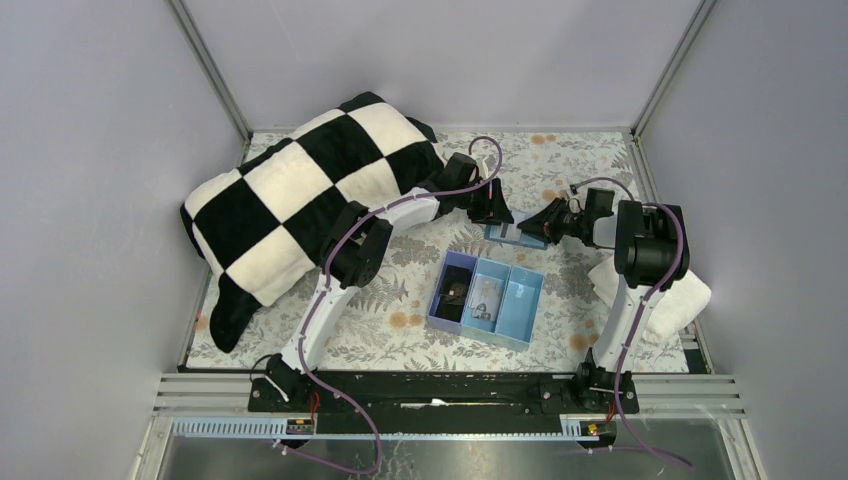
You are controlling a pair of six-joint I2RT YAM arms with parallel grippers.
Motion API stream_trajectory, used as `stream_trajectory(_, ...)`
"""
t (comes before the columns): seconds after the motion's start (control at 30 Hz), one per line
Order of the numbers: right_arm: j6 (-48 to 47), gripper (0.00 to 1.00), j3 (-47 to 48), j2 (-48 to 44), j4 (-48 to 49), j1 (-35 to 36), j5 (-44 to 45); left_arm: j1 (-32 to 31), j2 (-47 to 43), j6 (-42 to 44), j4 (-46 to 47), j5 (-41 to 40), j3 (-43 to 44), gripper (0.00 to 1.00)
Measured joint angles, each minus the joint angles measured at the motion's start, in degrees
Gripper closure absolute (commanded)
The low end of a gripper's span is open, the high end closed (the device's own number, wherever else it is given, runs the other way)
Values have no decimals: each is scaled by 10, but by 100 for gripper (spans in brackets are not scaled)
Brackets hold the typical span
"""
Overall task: Take the credit cards out of the card holder
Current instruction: Remove the credit card from the card holder.
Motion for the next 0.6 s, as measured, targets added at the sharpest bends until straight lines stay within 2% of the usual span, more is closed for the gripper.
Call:
stream_trajectory(0.1,-1,100,0,2,-4,0,10,1,0,0,0,1,0,46)
stream_trajectory(0.33,-15,100,3,-11,-39,0,38,1,0,1,0,0,0,46)
stream_trajectory(0.6,-61,100,21,-88,-167,0,135,3,0,3,0,-2,0,46)
